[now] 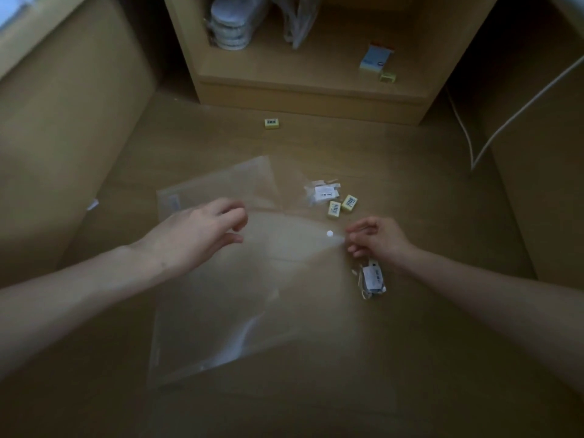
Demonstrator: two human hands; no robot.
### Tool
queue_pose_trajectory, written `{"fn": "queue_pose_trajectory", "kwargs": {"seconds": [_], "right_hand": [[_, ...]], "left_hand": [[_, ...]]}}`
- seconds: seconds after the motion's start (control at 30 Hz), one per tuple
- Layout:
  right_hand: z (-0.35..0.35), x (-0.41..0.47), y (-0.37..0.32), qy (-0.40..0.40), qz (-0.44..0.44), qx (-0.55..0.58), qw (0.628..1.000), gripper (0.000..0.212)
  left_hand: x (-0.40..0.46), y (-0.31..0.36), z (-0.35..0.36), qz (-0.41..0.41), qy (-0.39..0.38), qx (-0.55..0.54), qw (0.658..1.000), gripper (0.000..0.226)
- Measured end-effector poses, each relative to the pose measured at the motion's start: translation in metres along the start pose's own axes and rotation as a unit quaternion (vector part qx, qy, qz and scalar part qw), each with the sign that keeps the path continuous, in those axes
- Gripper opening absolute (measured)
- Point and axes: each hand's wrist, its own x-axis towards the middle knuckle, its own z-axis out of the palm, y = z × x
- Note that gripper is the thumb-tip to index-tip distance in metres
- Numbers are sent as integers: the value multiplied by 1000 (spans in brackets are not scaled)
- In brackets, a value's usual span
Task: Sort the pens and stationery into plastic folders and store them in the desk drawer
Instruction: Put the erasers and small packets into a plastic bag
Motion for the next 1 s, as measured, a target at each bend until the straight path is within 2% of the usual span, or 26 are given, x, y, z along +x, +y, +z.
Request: {"fn": "queue_pose_trajectory", "kwargs": {"seconds": [0.1,0.2,0.37,0.53,0.6,0.67,0.73,0.8,0.87,1.0], "right_hand": [[-8,0,4,31,-46,-198,979,12],[-17,-5,11,2,-72,-321,944,29],[-26,-18,21,-104,-64,-407,905,67],[-22,-25,24,-111,-73,-453,882,65],[-18,-24,27,-115,-57,-429,894,51],[-13,-20,26,-97,-49,-360,927,32],[-9,-14,16,-57,-40,-236,969,23],[-4,-11,-3,-34,-37,-71,996,20],[2,-11,-23,-22,-49,33,998,19],[20,-12,-49,-27,-32,109,993,15]], "left_hand": [[0,-3,1,-19,8,17,1000,27],[4,-2,2,-55,-3,30,998,16],[14,9,6,-64,-43,39,996,16],[15,13,12,-65,-60,45,995,20],[14,13,13,-63,-61,46,995,21],[14,13,14,-56,-57,49,996,20],[13,13,13,-43,-48,48,997,19],[14,13,13,-54,-49,55,996,20],[15,12,12,-68,-56,63,994,21],[16,8,12,-53,-16,73,996,18]]}}
